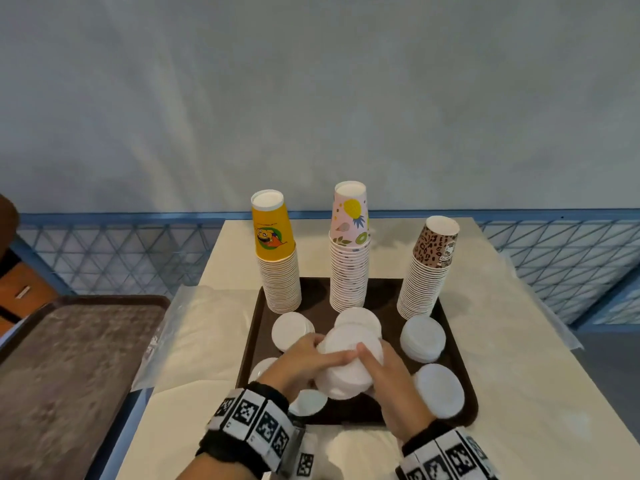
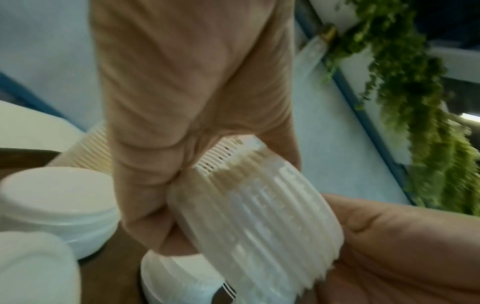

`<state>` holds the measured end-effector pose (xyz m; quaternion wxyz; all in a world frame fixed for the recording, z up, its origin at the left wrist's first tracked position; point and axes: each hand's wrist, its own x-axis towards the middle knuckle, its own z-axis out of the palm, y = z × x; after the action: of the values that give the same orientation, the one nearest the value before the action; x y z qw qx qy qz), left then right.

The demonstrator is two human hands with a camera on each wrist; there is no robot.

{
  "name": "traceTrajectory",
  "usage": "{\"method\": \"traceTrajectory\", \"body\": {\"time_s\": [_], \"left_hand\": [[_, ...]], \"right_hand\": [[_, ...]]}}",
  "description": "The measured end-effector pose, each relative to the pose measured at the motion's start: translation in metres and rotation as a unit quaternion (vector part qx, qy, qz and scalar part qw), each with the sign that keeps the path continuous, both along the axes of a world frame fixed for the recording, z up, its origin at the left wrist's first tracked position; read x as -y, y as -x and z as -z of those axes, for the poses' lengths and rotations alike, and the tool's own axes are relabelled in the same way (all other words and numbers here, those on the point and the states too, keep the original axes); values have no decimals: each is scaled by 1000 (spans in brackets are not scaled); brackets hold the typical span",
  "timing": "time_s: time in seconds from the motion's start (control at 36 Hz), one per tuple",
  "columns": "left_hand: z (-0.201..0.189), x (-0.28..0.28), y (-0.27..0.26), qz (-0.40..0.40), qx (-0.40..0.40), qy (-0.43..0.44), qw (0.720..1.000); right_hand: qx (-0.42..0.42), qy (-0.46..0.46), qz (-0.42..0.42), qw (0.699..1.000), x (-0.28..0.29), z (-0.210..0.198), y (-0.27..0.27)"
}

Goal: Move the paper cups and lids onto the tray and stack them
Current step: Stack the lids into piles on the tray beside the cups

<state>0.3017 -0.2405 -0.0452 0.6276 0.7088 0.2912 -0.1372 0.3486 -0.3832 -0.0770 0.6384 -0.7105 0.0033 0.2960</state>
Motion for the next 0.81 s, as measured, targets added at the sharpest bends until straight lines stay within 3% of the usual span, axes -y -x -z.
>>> {"method": "traceTrajectory", "body": {"time_s": [0.11, 0.22, 0.31, 0.36, 0.53, 0.67, 0.81], "left_hand": [[2, -28, 22, -105, 26, 13, 994], [-5, -61, 40, -188, 53, 28, 980], [-7, -83, 53, -228, 54, 52, 971], [-2, -95, 61, -241, 52, 46, 968], [7, -112, 77, -259, 56, 63, 962], [12, -127, 86, -261, 52, 71, 961], [19, -140, 94, -259, 43, 75, 962]], "right_hand": [[-47, -92, -12, 995, -21, -7, 9], [70, 44, -102, 991, -32, 13, 19], [159, 197, -244, 936, -38, 31, 29], [188, 251, -287, 905, -42, 39, 35], [210, 292, -243, 901, -58, 48, 43], [210, 223, -205, 930, -73, 43, 49], [202, 226, -220, 927, -93, 36, 57]]}}
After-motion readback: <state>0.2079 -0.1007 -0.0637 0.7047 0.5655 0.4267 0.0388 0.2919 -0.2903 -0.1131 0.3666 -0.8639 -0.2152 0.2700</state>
